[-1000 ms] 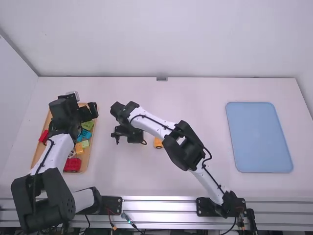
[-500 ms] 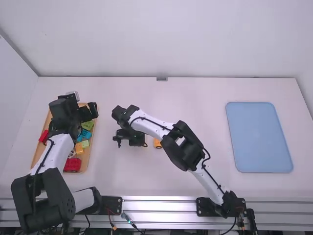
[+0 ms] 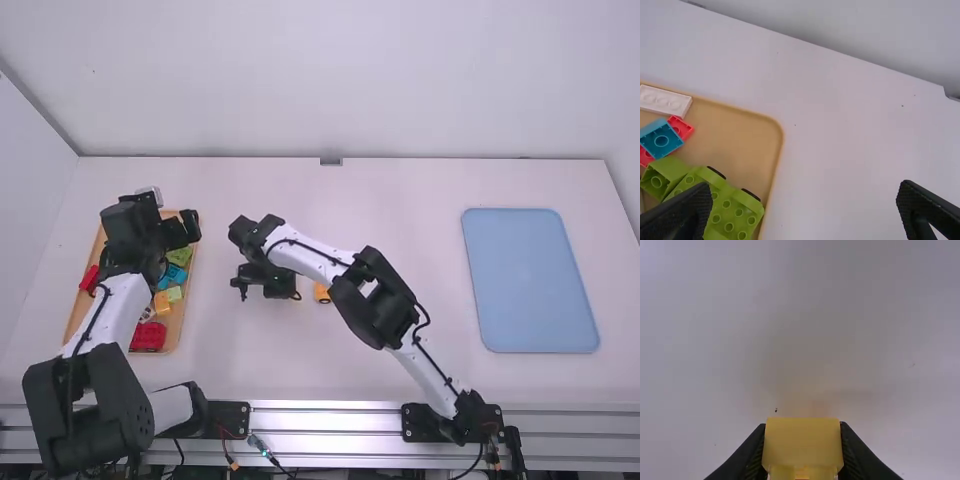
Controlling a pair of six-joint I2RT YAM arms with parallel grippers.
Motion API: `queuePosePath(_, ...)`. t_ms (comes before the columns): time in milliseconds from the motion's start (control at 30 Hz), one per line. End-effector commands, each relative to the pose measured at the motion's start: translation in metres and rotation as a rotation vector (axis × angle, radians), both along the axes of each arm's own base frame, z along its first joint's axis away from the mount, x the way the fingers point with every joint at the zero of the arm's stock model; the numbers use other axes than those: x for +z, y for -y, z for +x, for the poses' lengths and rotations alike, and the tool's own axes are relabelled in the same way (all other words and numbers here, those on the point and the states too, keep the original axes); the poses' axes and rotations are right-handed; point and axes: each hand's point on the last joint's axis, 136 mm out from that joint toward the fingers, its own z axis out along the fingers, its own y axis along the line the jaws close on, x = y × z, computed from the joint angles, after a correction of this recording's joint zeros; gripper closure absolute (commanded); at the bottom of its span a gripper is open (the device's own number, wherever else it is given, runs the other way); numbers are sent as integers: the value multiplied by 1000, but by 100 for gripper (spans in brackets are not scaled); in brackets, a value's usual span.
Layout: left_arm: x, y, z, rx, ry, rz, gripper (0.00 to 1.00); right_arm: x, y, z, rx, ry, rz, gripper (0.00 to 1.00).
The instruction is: Assemble lego blocks to make yellow taxi
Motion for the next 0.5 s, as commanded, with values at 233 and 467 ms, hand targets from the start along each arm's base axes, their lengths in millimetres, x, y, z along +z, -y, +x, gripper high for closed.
queuePosePath(233, 7, -2, -1, 3, 17, 21, 1, -11, 6, 4, -47, -14, -14, 48)
queuePosePath(467, 7, 0, -1, -3, 17, 20, 1, -11, 9, 5, -49, -17, -21, 17)
